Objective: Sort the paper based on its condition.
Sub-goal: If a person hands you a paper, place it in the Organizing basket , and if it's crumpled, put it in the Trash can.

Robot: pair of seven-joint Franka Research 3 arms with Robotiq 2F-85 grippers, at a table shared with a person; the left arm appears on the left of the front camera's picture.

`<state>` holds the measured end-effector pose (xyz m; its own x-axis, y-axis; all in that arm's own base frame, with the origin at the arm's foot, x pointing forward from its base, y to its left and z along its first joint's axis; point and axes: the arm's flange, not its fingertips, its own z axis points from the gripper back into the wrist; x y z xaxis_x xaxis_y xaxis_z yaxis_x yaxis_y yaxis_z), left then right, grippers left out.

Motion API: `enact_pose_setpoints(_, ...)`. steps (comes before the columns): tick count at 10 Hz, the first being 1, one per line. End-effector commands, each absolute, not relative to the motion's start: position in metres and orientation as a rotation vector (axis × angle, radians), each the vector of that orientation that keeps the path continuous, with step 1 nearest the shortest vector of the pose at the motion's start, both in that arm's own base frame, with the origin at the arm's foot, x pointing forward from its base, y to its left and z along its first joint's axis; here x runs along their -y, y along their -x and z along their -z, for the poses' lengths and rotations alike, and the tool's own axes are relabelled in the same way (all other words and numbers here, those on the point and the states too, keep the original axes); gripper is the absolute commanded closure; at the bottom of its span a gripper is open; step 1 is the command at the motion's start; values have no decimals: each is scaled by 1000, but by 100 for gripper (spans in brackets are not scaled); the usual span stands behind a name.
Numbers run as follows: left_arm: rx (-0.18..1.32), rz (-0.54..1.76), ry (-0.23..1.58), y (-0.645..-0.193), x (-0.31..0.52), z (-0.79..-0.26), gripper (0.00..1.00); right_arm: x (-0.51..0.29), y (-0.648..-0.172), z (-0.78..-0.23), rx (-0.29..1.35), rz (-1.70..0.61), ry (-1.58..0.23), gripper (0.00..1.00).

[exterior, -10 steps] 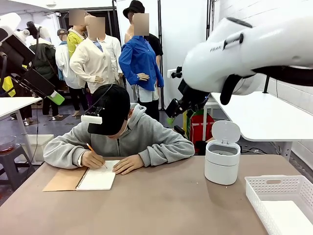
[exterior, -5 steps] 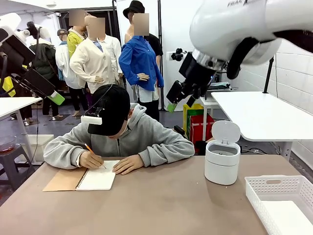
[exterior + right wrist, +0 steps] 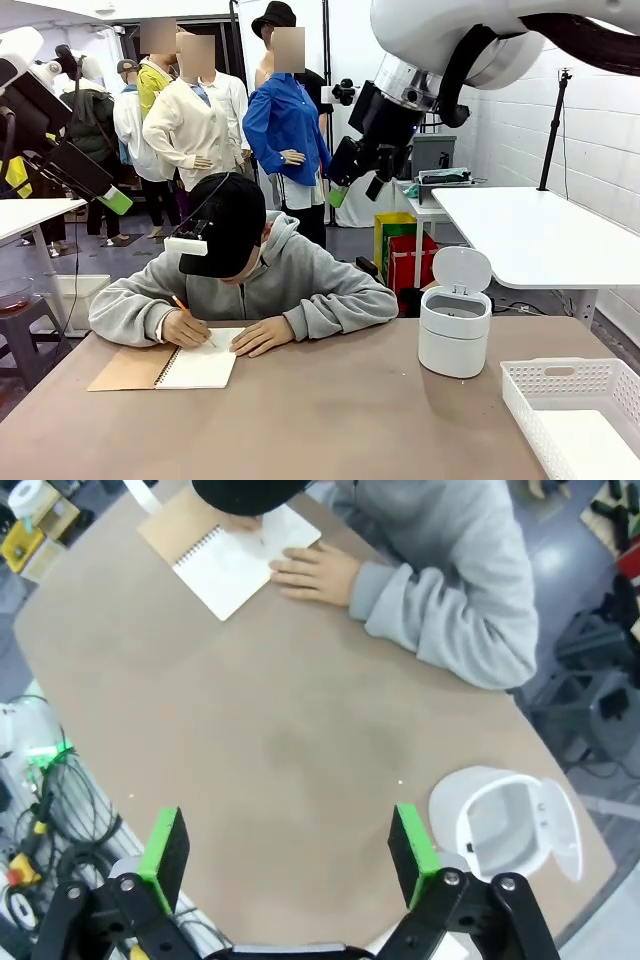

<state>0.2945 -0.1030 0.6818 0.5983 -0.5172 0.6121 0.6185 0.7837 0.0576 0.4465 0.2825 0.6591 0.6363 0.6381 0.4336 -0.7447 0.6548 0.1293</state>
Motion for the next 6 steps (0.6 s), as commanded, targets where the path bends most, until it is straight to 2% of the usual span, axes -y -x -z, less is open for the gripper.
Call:
enact_pose_setpoints(1, 655, 661, 165, -294, 103, -682, 0, -290, -448, -668, 391, -858, -285, 0)
enact_pose_setpoints(6, 655, 661, 165, -294, 103, -682, 0, -304, -438, -672, 476, -863, -217, 0)
